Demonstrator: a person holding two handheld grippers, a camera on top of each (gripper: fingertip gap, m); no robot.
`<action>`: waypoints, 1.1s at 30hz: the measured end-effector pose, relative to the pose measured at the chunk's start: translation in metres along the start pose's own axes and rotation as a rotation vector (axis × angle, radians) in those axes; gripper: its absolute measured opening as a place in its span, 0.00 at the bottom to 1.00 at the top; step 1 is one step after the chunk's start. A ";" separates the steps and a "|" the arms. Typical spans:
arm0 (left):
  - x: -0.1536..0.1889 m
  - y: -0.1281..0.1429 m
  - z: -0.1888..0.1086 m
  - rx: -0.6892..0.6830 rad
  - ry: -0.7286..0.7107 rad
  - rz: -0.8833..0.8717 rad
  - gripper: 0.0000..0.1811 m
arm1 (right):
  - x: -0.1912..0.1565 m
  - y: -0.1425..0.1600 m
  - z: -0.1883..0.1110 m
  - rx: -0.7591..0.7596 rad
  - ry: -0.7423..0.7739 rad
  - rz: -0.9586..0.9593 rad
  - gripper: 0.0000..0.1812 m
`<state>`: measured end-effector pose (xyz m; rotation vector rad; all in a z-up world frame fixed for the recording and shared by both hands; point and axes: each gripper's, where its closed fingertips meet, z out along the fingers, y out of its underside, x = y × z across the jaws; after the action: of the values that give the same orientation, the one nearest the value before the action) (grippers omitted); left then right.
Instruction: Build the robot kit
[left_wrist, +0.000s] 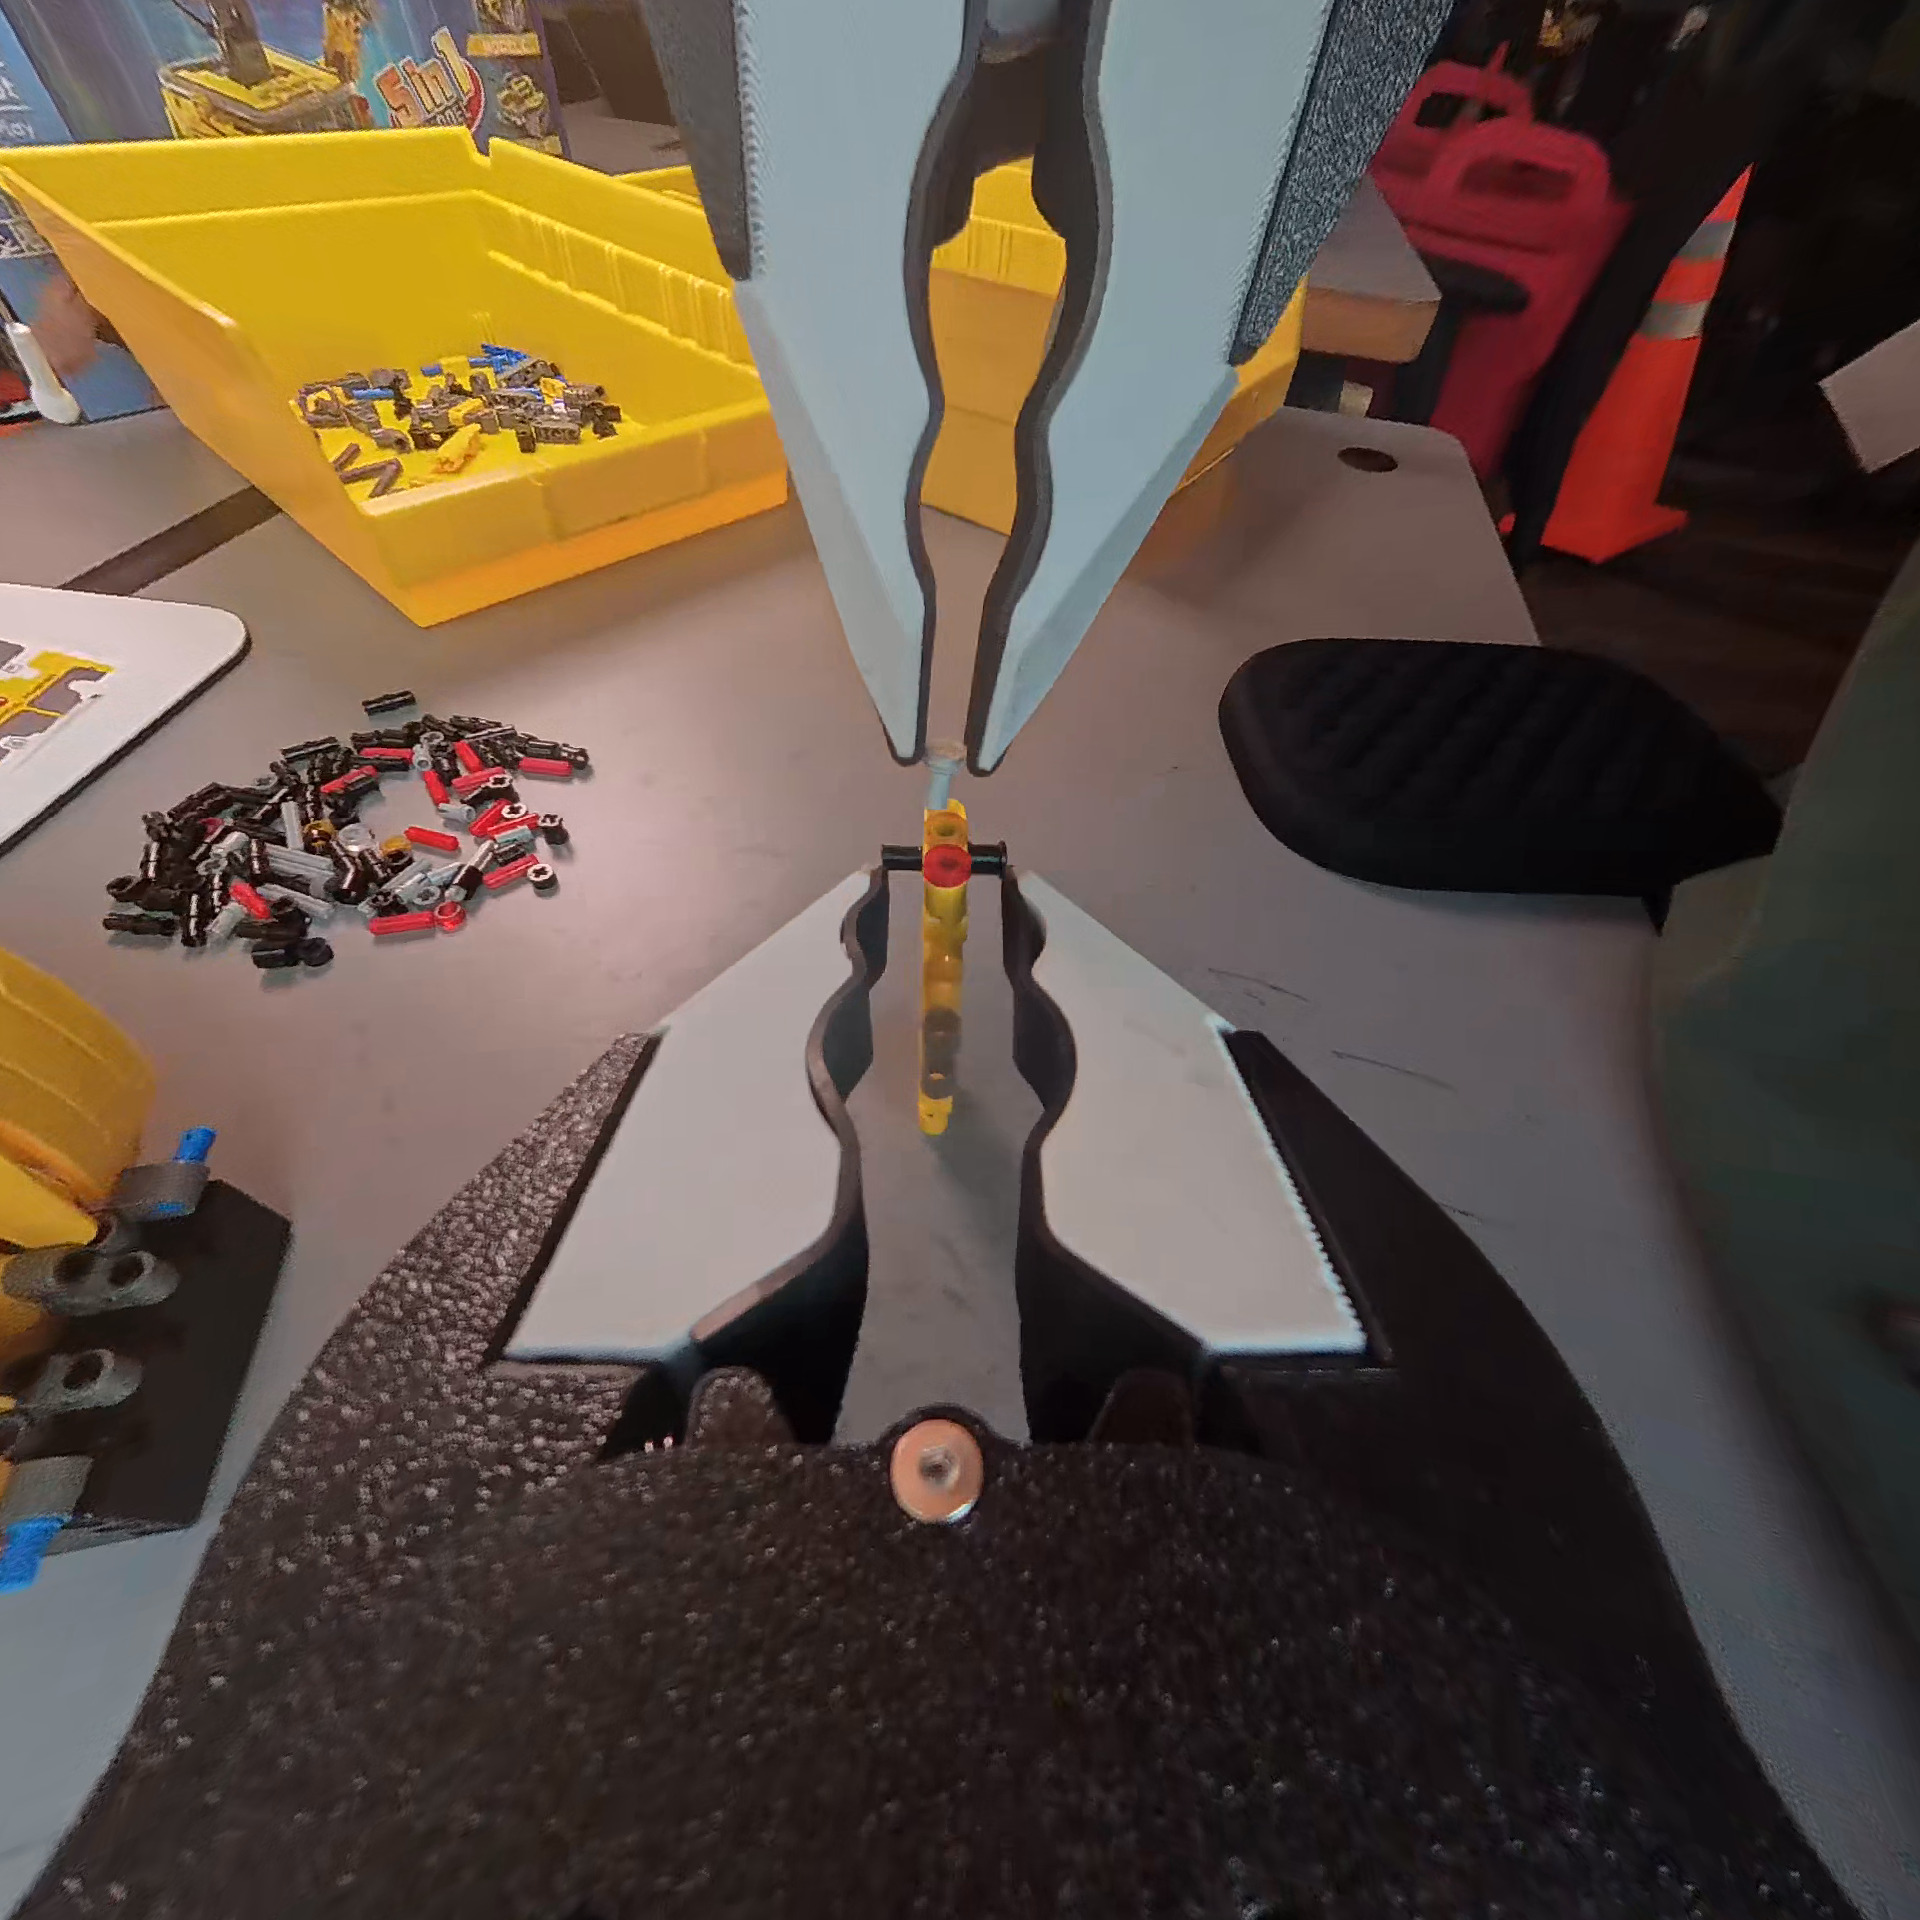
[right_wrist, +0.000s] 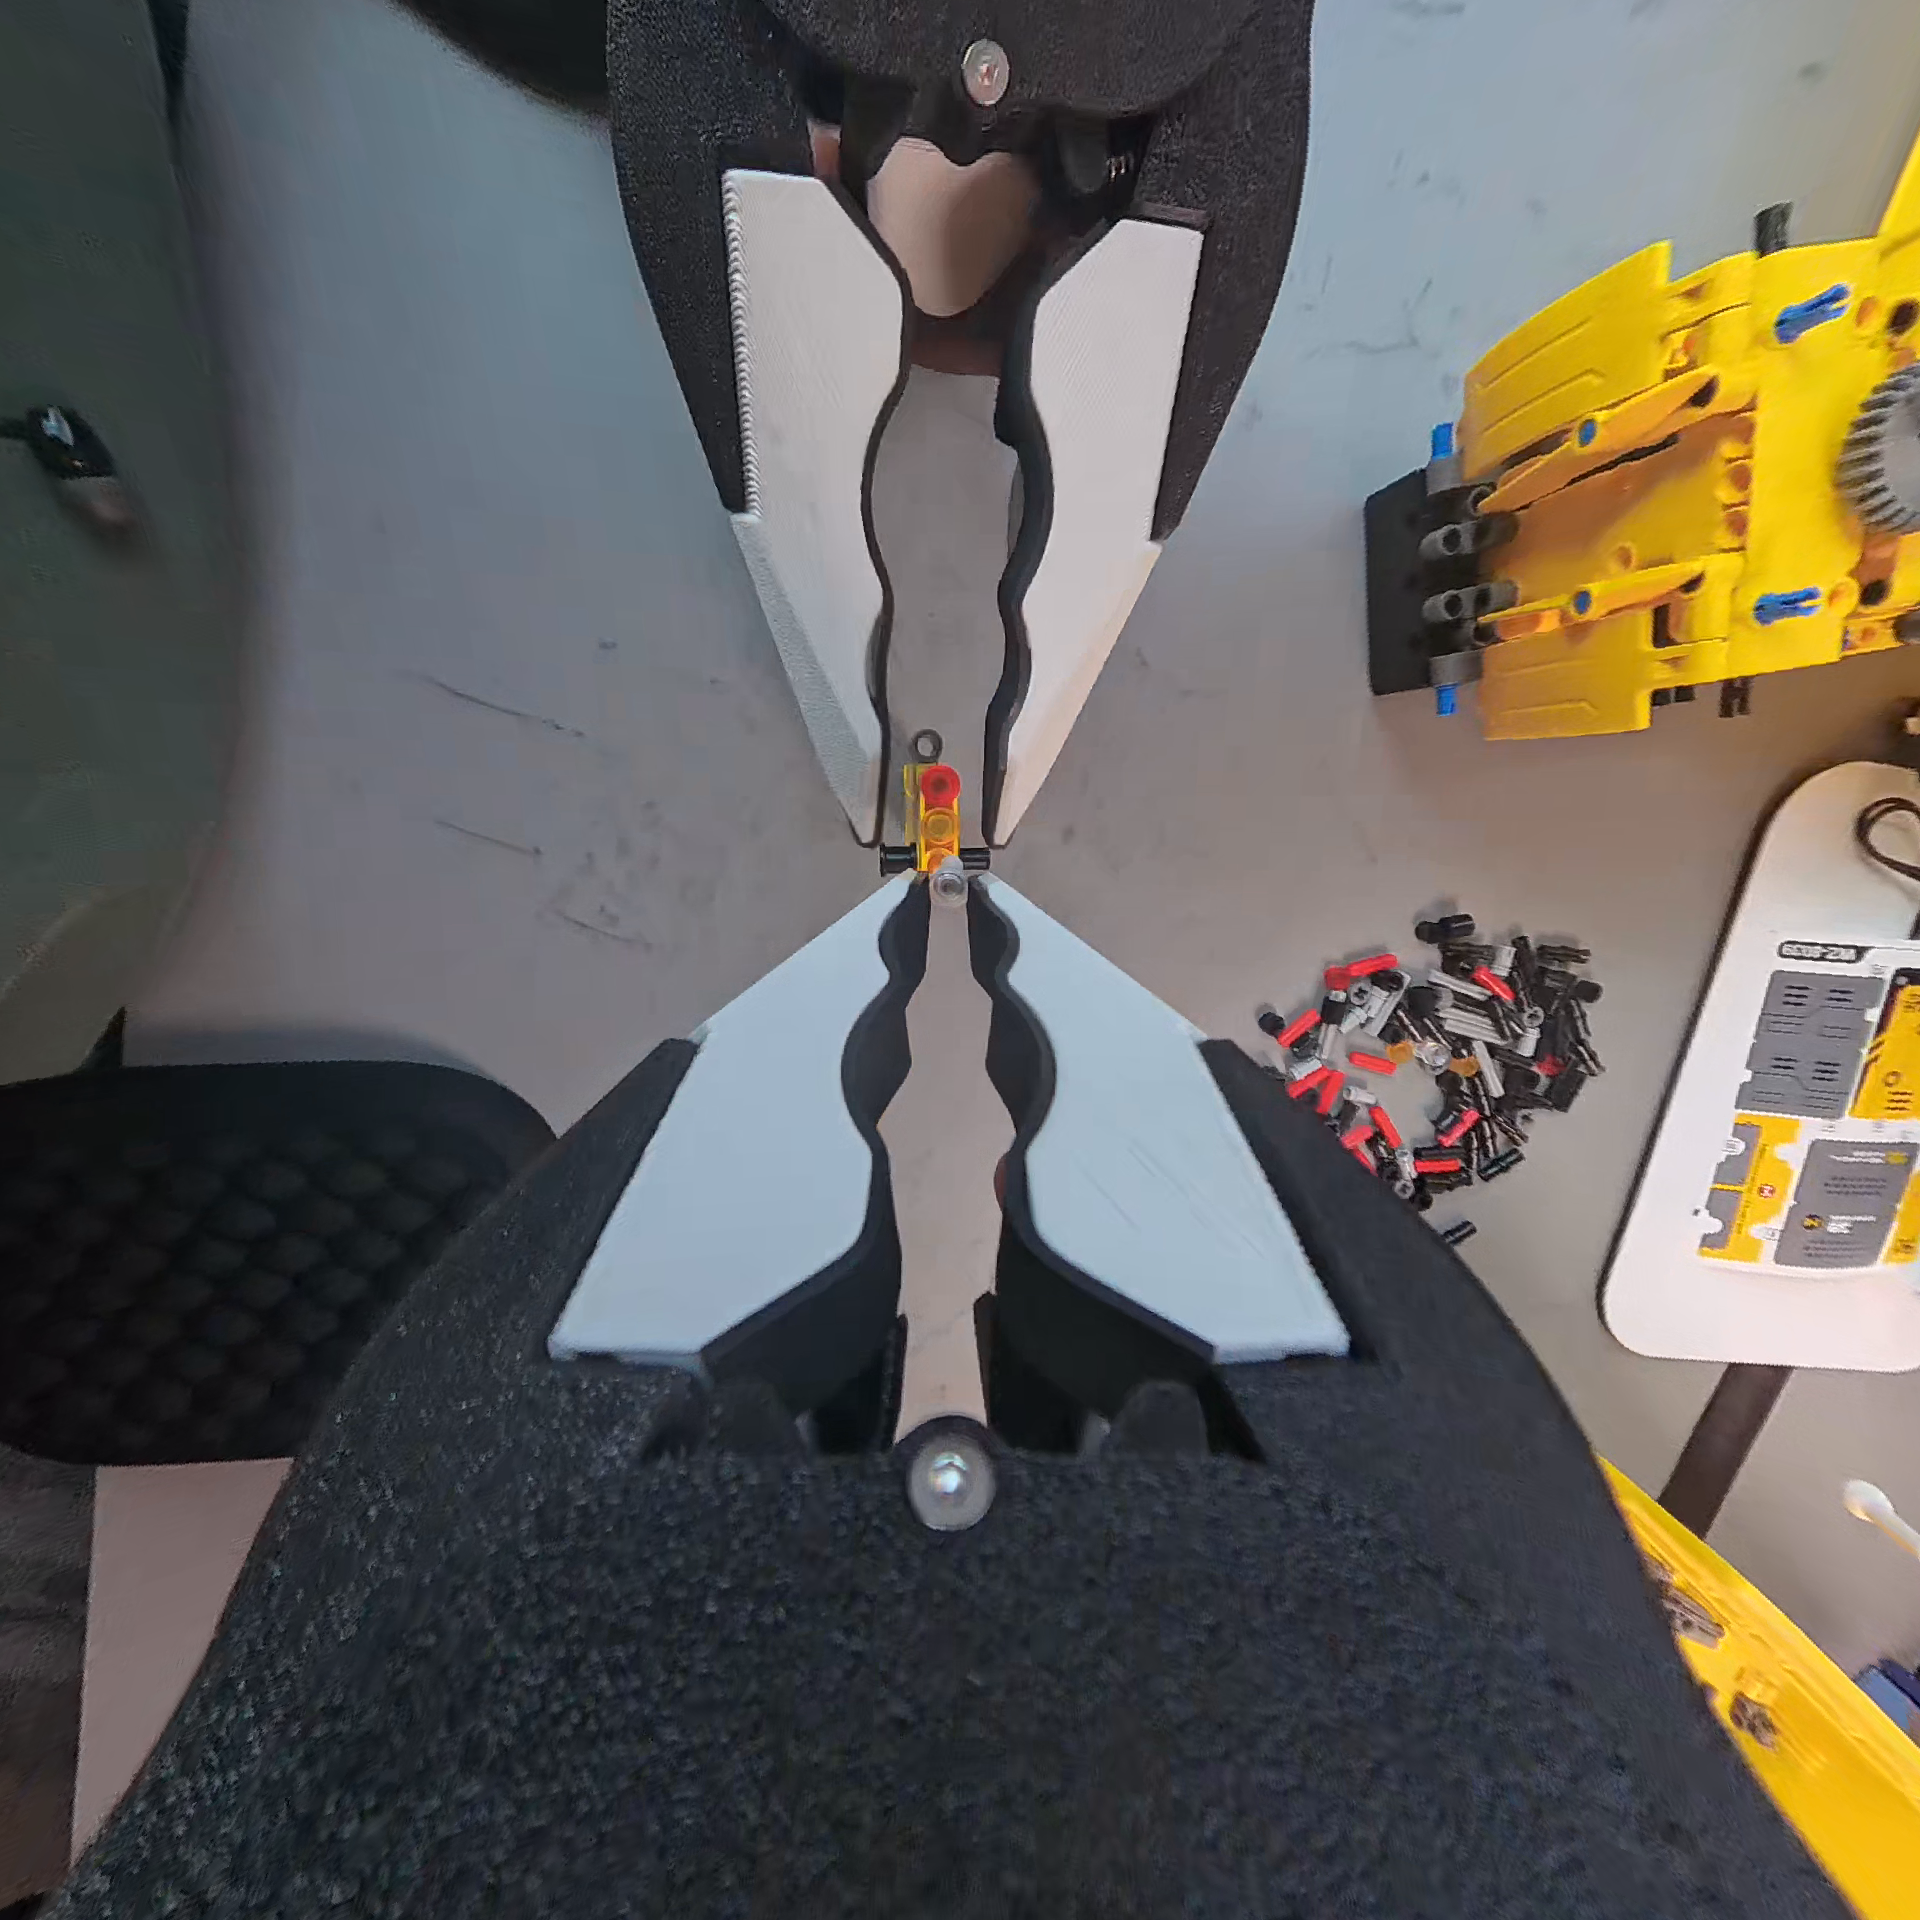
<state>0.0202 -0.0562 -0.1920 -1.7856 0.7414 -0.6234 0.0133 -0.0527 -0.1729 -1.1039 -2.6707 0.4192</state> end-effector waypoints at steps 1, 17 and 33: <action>0.000 0.000 0.001 0.002 -0.002 0.005 0.09 | -0.001 0.001 0.002 -0.013 -0.012 0.000 0.04; -0.004 0.000 0.001 -0.007 -0.028 0.032 0.04 | 0.002 0.004 0.002 -0.249 -0.088 -0.067 0.04; -0.004 0.000 0.002 -0.001 -0.030 0.011 0.04 | 0.000 0.006 0.004 -0.254 -0.123 -0.036 0.04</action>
<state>0.0188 -0.0520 -0.1923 -1.7865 0.7308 -0.5872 0.0159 -0.0490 -0.1787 -1.1268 -2.9104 0.1476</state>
